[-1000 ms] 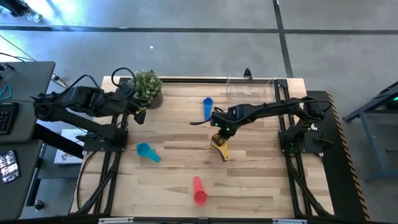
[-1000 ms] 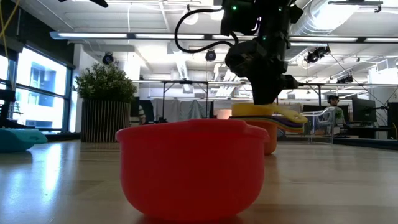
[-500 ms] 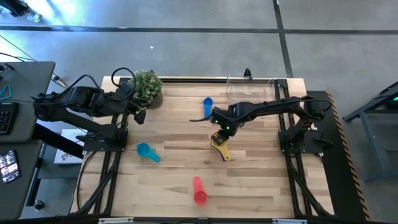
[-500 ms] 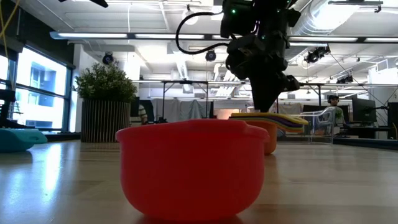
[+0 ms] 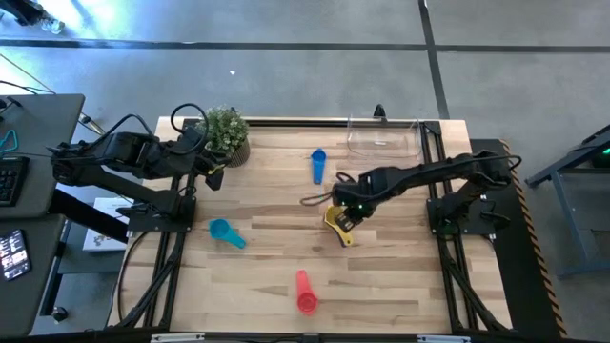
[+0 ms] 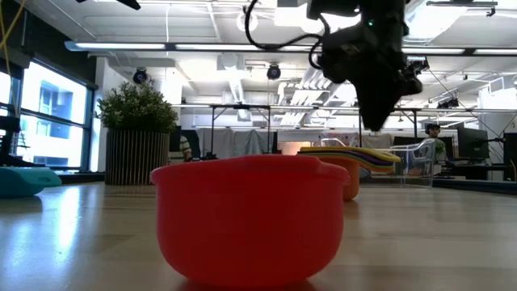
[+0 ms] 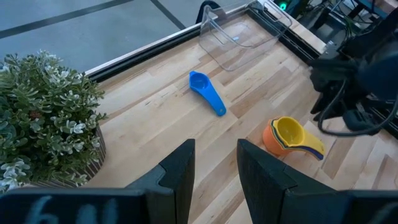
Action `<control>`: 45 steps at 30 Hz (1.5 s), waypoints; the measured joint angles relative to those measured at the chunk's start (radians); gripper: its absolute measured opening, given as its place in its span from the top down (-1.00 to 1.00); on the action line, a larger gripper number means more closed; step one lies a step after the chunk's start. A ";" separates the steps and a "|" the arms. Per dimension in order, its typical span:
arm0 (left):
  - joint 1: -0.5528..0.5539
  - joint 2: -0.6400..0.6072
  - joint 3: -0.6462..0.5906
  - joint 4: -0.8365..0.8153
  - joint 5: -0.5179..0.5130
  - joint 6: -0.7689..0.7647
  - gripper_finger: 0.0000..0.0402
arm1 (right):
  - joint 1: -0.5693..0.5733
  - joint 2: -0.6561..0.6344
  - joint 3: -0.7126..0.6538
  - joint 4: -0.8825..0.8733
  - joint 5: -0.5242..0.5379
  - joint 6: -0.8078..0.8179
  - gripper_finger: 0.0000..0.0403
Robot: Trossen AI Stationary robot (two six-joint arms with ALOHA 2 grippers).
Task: Nest measuring cups in basket
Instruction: Stack the yellow measuring cup on top of the dark blue measuring cup
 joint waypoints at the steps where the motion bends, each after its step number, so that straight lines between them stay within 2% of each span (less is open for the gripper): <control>1: 0.000 0.000 0.000 0.000 0.000 0.000 0.45 | 0.006 0.002 -0.012 -0.001 0.000 0.017 0.60; 6: 0.000 0.000 0.000 0.000 0.000 0.000 0.45 | 0.036 0.004 -0.085 0.024 0.004 0.109 0.60; 16: 0.000 0.000 0.000 0.000 -0.001 0.000 0.45 | 0.071 0.004 -0.196 0.227 -0.024 0.212 0.60; 31: 0.000 0.000 0.000 0.000 0.002 -0.002 0.45 | 0.087 0.004 -0.198 0.302 -0.074 0.226 0.60; 41: 0.000 0.000 0.000 0.000 0.031 -0.029 0.45 | 0.099 0.004 -0.198 0.308 -0.098 0.224 0.60; 45: 0.000 0.010 0.000 0.000 0.079 -0.042 0.45 | 0.099 -0.003 -0.198 0.284 -0.096 0.221 0.60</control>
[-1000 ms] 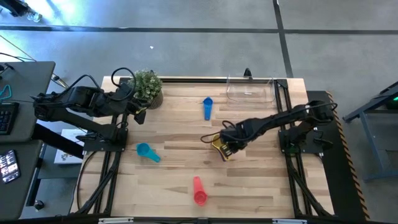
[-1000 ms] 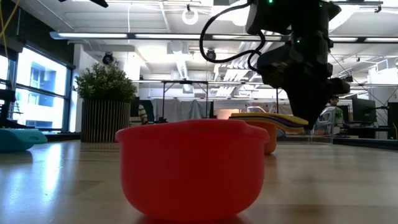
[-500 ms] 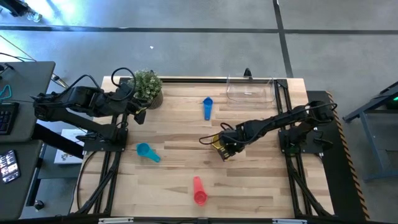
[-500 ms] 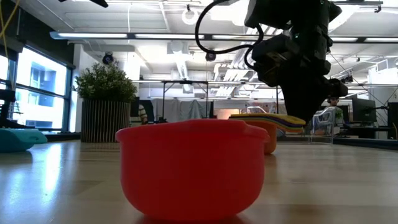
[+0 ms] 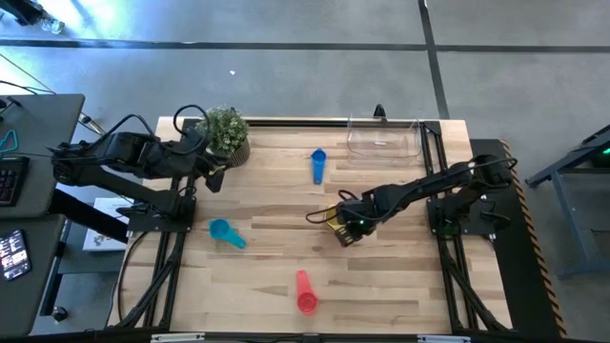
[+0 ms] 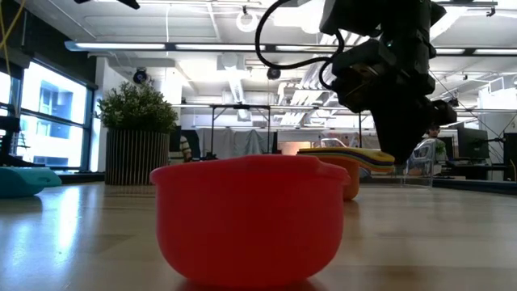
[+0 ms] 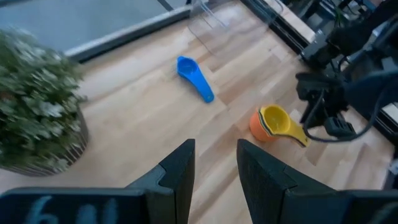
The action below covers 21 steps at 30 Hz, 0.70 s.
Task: Nest measuring cups in basket
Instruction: Stack the yellow measuring cup on top of the dark blue measuring cup, then stack the light blue measuring cup on top of the yellow measuring cup
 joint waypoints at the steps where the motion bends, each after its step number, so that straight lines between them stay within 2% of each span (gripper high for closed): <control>1: -0.001 0.005 0.000 0.000 0.016 -0.008 0.45 | 0.000 -0.008 0.000 -0.007 0.002 -0.004 0.60; 6: -0.024 0.052 0.000 -0.015 0.119 -0.006 0.45 | -0.009 -0.077 0.000 -0.069 0.045 -0.027 0.60; 11: -0.099 0.115 0.000 -0.088 0.211 0.050 0.45 | -0.037 -0.173 0.000 -0.116 0.108 -0.050 0.60; 21: -0.316 0.175 0.000 -0.161 0.221 0.061 0.45 | -0.105 -0.358 0.001 -0.134 0.204 -0.109 0.60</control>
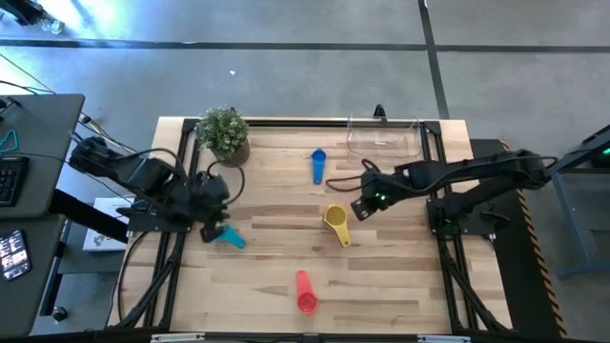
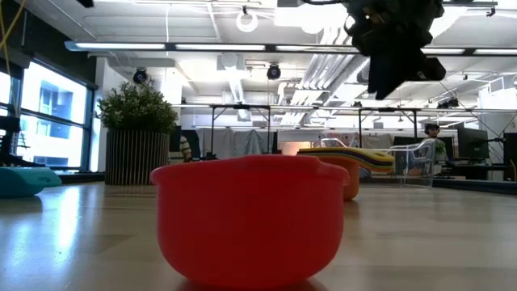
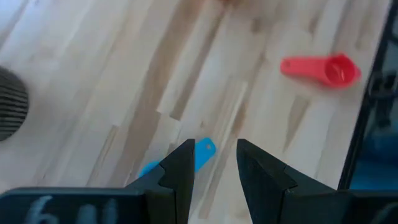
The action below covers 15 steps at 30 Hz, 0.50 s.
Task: Nest measuring cups in basket
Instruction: Stack the light blue measuring cup on top of the yellow measuring cup
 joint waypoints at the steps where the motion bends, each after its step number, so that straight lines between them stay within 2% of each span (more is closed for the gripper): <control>1: -0.026 0.000 0.000 -0.002 -0.001 0.011 0.45 | -0.006 -0.014 0.000 -0.001 0.003 -0.010 0.60; 4: -0.095 0.011 0.000 -0.016 -0.011 0.021 0.45 | -0.026 -0.049 0.000 -0.001 0.012 -0.030 0.60; 8: -0.162 0.033 -0.005 -0.085 -0.016 -0.040 0.45 | -0.049 -0.069 0.000 -0.006 0.019 -0.049 0.60; 15: -0.245 0.055 -0.134 -0.026 -0.007 -0.109 0.45 | -0.061 -0.065 0.000 -0.015 0.018 -0.067 0.60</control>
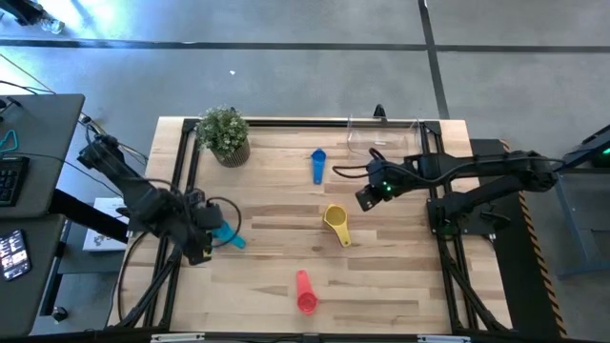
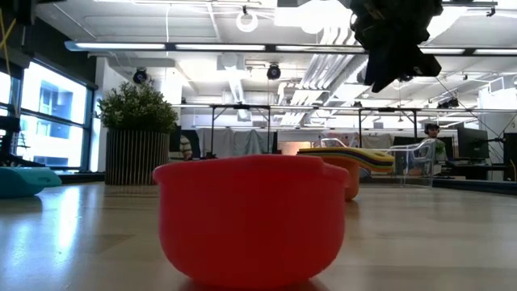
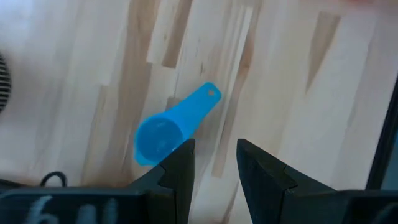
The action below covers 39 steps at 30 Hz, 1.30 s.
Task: Nest measuring cups in basket
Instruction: Stack the light blue measuring cup on top of the yellow measuring cup
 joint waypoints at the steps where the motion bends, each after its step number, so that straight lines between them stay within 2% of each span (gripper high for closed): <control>1: -0.007 0.001 -0.025 0.027 0.000 -0.007 0.45 | 0.000 0.000 0.000 0.000 0.000 -0.003 0.60; 10: -0.043 0.002 -0.234 0.191 0.009 -0.016 0.45 | 0.000 0.000 0.000 -0.001 -0.001 0.000 0.60; 16: -0.043 0.001 -0.335 0.243 0.040 -0.015 0.45 | 0.000 0.000 0.000 -0.001 -0.002 0.000 0.60; 39: -0.040 0.001 -0.579 0.419 0.087 -0.008 0.45 | 0.000 0.000 0.000 0.000 -0.002 0.022 0.60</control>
